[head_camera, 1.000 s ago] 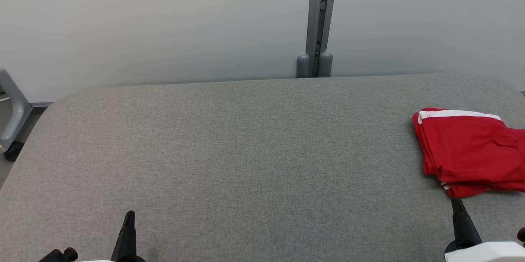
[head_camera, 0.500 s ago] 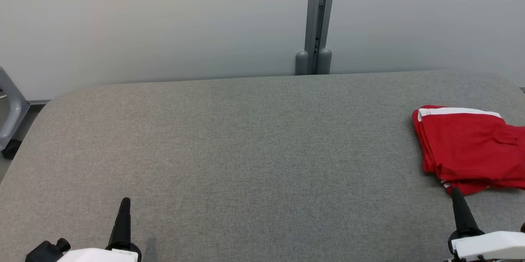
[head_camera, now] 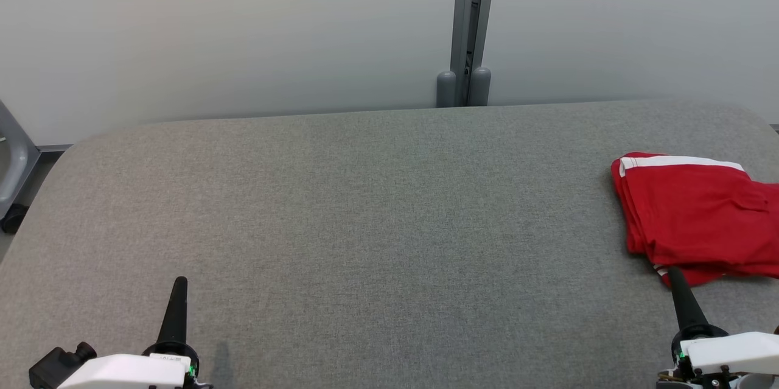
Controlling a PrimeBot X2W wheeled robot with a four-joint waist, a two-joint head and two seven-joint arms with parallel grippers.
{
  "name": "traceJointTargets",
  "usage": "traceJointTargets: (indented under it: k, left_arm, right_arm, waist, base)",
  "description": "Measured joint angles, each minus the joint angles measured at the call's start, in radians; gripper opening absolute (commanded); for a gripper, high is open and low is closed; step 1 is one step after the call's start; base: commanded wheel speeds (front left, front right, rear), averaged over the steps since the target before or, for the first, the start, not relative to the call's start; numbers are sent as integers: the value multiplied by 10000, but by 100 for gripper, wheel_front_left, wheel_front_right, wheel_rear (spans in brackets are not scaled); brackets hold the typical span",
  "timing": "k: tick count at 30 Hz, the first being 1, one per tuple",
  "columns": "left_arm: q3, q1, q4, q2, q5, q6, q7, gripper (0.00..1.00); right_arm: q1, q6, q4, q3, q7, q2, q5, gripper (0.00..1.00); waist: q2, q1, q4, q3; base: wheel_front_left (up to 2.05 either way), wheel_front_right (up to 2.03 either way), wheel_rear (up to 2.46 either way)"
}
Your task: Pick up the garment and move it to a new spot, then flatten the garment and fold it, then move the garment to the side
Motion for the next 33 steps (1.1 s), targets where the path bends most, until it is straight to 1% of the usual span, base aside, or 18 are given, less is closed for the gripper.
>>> traceJointTargets:
  k: [13,33]
  left_arm:
    - [171,-378,-15,13,-1118,-58,309,0]
    - [357,-790,-31,27,-2422,-132,692,0]
  right_arm:
    - [-301,-2,-8,-27,320,-29,1396,0]
    - [-606,-2,-15,-63,698,-63,3020,0]
  waist:
    - [0,0,-33,104]
    - [0,0,-77,244]
  base:
    - [0,0,0]
    - [0,0,0]
